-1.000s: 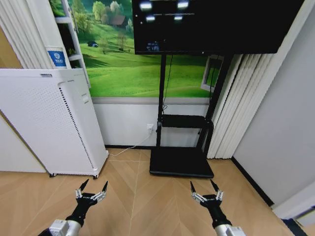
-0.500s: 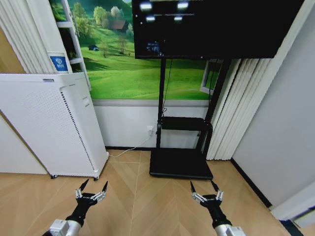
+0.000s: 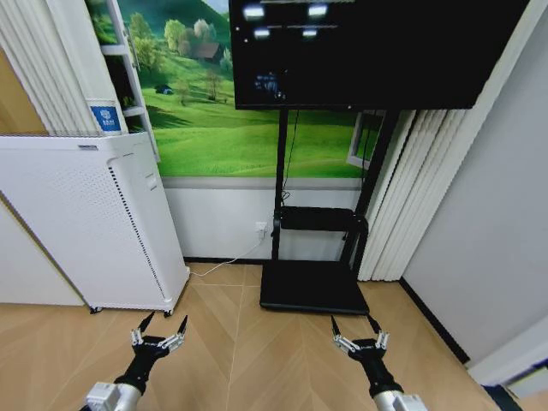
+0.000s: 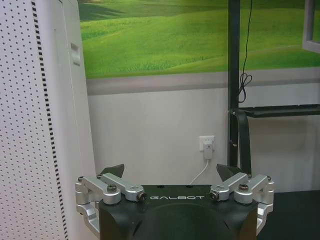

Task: Pick up the trash bin and place the garbage on the floor into it.

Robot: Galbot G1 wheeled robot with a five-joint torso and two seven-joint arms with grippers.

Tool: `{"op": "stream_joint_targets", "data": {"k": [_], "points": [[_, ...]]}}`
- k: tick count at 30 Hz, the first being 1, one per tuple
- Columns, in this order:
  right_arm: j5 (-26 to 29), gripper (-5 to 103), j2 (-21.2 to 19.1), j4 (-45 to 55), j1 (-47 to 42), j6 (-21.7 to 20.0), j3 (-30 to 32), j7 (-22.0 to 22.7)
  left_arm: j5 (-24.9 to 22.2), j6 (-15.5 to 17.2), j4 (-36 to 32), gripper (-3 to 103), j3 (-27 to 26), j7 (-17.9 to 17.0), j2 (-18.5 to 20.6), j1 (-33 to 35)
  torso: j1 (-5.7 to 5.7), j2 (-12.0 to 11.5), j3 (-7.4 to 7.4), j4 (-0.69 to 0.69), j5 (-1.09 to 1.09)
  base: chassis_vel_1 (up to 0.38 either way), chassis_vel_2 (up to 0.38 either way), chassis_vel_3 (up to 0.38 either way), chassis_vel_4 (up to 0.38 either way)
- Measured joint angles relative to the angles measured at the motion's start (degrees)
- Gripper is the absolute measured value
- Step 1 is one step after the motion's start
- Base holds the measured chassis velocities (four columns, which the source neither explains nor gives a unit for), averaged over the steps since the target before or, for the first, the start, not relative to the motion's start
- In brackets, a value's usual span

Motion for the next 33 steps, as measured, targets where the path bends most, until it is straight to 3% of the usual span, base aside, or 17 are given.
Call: {"op": "stream_joint_targets", "data": {"k": [19, 33], "points": [[0.0, 100, 0.0, 0.0, 0.0, 0.0, 0.0, 0.0, 0.0, 0.0, 0.0, 100, 0.0, 0.0, 0.0, 0.0, 1.61, 4.4, 2.79, 0.0, 0.0, 0.0, 0.0, 0.0, 0.0], [0.0, 100, 0.0, 0.0, 0.0, 0.0, 0.0, 0.0, 0.0, 0.0, 0.0, 100, 0.0, 0.0, 0.0, 0.0, 1.75, 4.69, 2.98, 0.0, 0.0, 0.0, 0.0, 0.0, 0.0]]}}
